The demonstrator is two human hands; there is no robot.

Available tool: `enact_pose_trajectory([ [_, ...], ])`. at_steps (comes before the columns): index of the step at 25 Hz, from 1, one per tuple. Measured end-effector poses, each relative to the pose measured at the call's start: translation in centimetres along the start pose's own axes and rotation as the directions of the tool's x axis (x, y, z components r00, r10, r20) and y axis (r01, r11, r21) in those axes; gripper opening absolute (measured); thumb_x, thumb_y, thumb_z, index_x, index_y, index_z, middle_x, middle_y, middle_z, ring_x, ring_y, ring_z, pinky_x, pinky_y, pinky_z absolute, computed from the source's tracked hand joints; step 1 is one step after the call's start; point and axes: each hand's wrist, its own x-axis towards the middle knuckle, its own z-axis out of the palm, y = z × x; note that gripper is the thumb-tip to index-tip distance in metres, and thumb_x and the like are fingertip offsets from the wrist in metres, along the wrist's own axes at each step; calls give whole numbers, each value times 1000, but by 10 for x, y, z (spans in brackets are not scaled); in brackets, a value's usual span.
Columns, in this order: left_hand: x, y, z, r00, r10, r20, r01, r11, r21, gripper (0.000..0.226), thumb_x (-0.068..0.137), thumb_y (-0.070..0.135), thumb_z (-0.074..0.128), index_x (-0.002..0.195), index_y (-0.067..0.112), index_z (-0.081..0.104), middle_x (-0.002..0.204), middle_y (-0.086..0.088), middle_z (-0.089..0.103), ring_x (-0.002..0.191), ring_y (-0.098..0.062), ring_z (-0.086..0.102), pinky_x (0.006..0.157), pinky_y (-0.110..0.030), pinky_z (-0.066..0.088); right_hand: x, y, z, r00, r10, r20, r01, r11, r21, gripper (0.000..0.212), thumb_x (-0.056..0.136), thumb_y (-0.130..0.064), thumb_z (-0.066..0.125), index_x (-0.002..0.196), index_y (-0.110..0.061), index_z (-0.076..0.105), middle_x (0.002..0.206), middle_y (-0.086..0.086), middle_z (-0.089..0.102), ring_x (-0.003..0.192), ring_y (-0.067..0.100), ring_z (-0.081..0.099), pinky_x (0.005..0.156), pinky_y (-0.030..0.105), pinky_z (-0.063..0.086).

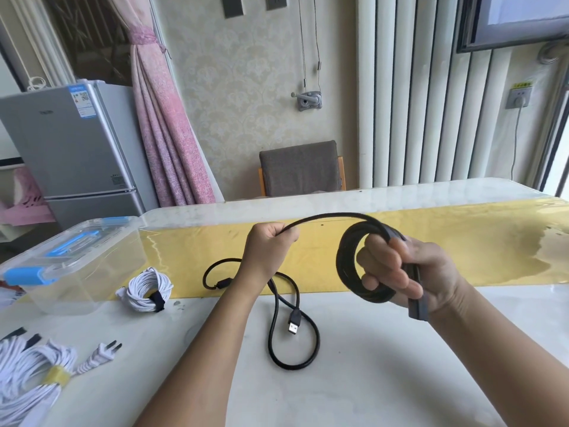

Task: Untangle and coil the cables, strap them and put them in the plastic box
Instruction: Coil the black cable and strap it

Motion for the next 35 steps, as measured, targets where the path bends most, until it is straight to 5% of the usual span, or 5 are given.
enact_pose_trajectory([
  [6, -12, -14, 21, 969, -110, 223, 14, 919, 393, 38, 79, 19, 55, 54, 19, 26, 50, 5, 25, 51, -15, 22, 48, -27, 18, -2, -18, 4, 794, -288, -535, 294, 953, -76, 34, 101, -6, 30, 111, 13, 57, 122, 27, 57, 114, 31, 59, 108, 30, 30],
  [10, -23, -2, 36, 942, -70, 329, -118, 847, 518, 32, 80, 22, 52, 57, 16, 31, 53, 3, 32, 53, -18, 28, 50, -29, 24, -1, -31, -1, 672, -435, -599, 452, 882, -134, 36, 92, -11, 43, 70, -12, 72, 99, 4, 69, 87, 11, 68, 77, 23, 52],
  [16, -42, 31, 49, 881, 73, 468, -333, 797, 503, 35, 85, 25, 52, 56, 17, 34, 52, 4, 38, 53, -17, 37, 49, -27, 28, -7, -40, -10, 604, -542, -584, 171, 804, -570, 22, 93, -11, 48, 102, -7, 68, 121, -1, 66, 112, 12, 61, 94, 28, 41],
  [24, -38, 45, 28, 873, 219, 437, -436, 752, 495, 42, 82, 22, 56, 51, 17, 29, 47, 2, 35, 50, -17, 30, 47, -28, 26, -2, -8, -27, 670, -724, -164, -508, -286, -812, 17, 90, -12, 62, 85, 3, 68, 94, 9, 72, 83, 26, 66, 73, 33, 52],
  [35, -17, 43, -10, 848, 527, 58, -524, 816, 245, 18, 73, 35, 77, 69, 18, 72, 53, 4, 40, 49, -8, 32, 51, -15, 26, 3, -1, -24, 649, -289, -703, -730, 21, -683, 49, 97, -36, 46, 57, -8, 47, 55, 2, 61, 43, 12, 46, 46, 25, 40],
])
